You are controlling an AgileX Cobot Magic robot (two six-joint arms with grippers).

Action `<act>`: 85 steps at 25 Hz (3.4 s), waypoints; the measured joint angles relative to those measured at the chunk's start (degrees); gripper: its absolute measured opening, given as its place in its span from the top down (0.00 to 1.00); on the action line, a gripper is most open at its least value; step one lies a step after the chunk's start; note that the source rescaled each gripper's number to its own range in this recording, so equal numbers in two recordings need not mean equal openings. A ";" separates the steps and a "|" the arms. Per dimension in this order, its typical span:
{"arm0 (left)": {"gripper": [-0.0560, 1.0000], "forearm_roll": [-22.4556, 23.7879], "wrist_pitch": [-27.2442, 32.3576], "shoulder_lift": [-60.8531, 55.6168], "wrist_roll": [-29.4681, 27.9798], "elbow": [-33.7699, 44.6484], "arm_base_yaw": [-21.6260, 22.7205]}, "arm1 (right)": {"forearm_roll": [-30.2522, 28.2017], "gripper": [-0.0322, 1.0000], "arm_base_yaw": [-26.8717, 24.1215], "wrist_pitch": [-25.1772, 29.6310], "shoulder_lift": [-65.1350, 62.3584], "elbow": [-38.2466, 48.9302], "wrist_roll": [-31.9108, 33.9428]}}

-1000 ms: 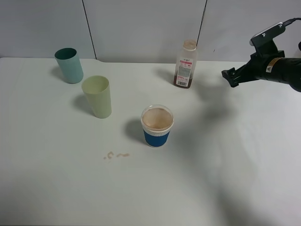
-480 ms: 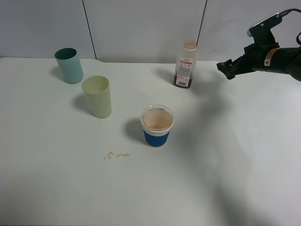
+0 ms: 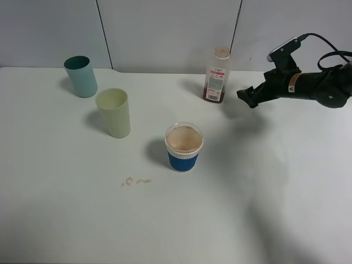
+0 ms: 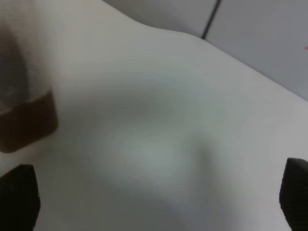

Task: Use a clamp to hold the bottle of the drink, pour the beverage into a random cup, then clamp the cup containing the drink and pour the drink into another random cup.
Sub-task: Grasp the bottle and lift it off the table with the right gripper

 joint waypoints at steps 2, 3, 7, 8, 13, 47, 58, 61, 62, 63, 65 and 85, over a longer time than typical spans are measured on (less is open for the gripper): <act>0.24 0.00 0.00 0.00 0.00 0.00 0.00 | -0.38 0.00 0.40 -1.45 0.00 0.00 -0.47; 0.24 0.00 0.00 0.00 0.00 0.00 0.00 | -0.49 0.00 0.53 -2.26 0.00 0.00 -0.69; 0.24 0.00 0.00 0.00 0.00 0.00 0.00 | -2.32 0.00 0.89 -4.16 0.05 0.00 -1.19; 0.24 0.00 0.00 0.00 0.00 0.00 0.00 | -2.65 0.00 0.89 -4.84 0.21 0.00 -1.25; 0.24 0.00 0.00 0.00 0.00 0.00 0.00 | -3.51 0.00 0.89 -7.47 2.11 -0.05 -1.30; 0.24 0.00 0.00 0.00 0.00 0.00 0.00 | -6.33 0.01 8.35 -14.64 14.06 -13.25 6.21; 0.24 0.00 0.00 0.00 0.00 0.00 0.00 | -6.34 0.83 8.35 -14.59 14.06 -13.32 6.21; 0.24 0.00 0.00 0.00 0.00 0.00 0.00 | -6.35 0.97 8.35 -14.21 14.06 -13.32 6.10; 0.24 0.00 0.00 0.00 0.00 0.00 0.00 | -6.35 0.97 8.35 -14.15 14.06 -13.32 5.96; 0.24 0.00 0.00 0.00 0.00 0.00 0.00 | -6.30 0.97 8.35 -14.07 14.06 -13.32 5.51; 0.24 0.00 0.00 0.00 0.00 0.00 0.00 | -6.23 0.97 8.40 -13.80 14.06 -13.37 4.73; 0.24 0.00 0.00 0.00 0.00 0.00 0.00 | -5.07 0.97 15.82 0.41 4.29 -13.47 7.70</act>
